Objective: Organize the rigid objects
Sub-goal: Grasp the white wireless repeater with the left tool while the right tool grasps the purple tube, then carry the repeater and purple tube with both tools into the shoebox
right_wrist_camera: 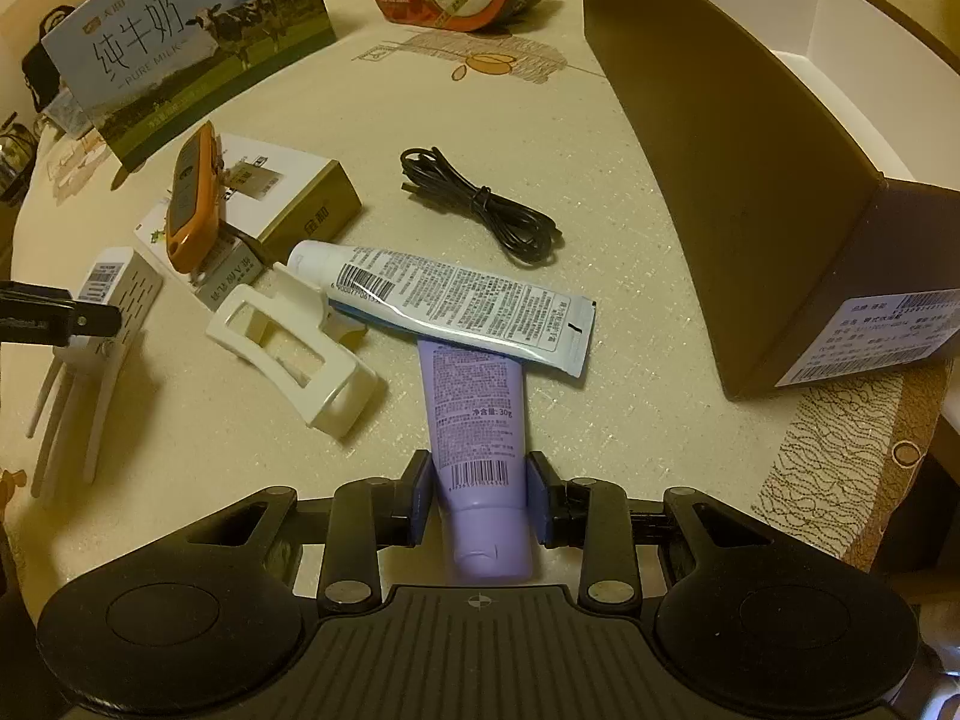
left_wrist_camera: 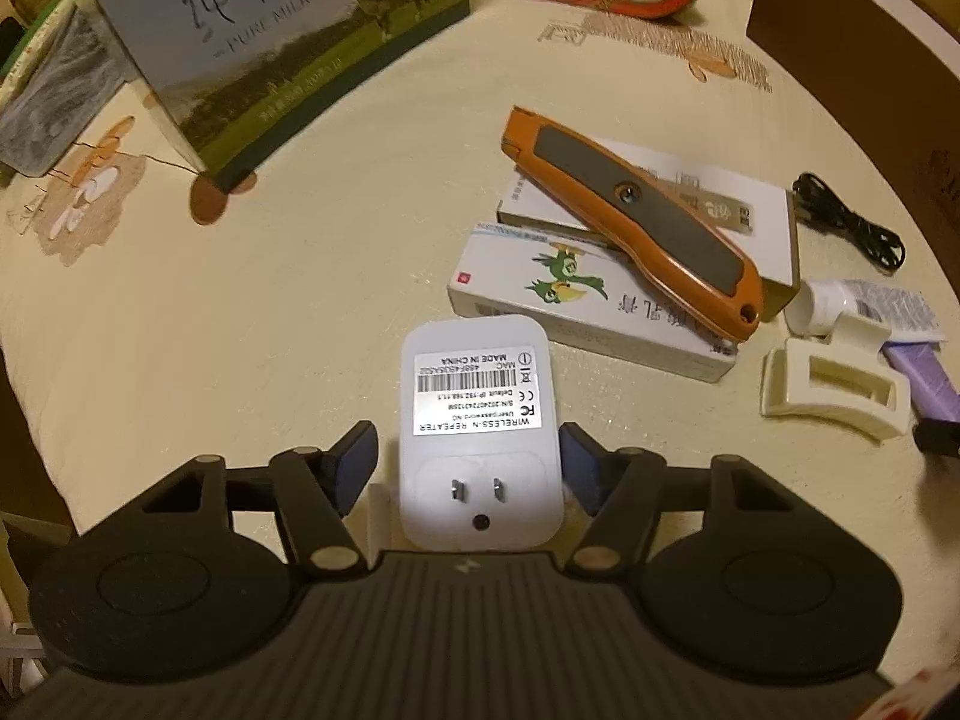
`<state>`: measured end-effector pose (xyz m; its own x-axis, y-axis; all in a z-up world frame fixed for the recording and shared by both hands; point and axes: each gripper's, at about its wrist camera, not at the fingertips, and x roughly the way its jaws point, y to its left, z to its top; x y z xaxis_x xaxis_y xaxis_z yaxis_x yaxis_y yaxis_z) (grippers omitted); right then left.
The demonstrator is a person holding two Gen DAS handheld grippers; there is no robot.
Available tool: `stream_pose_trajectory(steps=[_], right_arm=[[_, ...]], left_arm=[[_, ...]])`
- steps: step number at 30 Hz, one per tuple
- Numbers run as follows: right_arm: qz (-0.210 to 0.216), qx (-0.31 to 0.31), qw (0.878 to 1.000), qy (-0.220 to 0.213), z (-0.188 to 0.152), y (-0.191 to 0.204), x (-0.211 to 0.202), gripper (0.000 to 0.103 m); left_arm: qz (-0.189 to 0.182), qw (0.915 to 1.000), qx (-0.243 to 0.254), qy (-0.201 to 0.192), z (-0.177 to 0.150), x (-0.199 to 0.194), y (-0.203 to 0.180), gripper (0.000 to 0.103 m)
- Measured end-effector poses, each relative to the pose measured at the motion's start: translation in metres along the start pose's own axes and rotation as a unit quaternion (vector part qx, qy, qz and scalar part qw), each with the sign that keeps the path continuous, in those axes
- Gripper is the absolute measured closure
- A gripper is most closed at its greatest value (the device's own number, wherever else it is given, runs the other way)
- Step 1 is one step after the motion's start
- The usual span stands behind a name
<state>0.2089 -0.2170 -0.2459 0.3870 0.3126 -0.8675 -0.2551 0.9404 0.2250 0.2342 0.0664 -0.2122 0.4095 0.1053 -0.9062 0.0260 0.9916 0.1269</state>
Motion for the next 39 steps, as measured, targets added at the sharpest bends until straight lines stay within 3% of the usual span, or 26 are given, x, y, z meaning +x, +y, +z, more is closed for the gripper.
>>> stream_pose_trajectory(steps=[3,19,28,39], right_arm=[[0.001,0.003,1.0,0.0,0.0,0.0,0.0,0.073],[0.003,-0.005,1.0,0.002,-0.003,0.002,-0.006,0.074],[0.016,0.007,1.0,-0.016,-0.018,0.0,-0.044,0.074],[0.019,0.015,0.996,-0.084,-0.013,-0.002,-0.11,0.074]], left_arm=[[-0.008,0.9999,-0.01,0.007,0.0,0.005,0.0,0.05],[0.017,0.9997,-0.006,0.018,-0.015,-0.009,-0.014,0.051],[-0.003,0.9998,-0.019,-0.008,-0.023,-0.061,-0.025,0.051],[-0.043,0.9983,0.01,-0.038,0.013,-0.116,-0.077,0.051]])
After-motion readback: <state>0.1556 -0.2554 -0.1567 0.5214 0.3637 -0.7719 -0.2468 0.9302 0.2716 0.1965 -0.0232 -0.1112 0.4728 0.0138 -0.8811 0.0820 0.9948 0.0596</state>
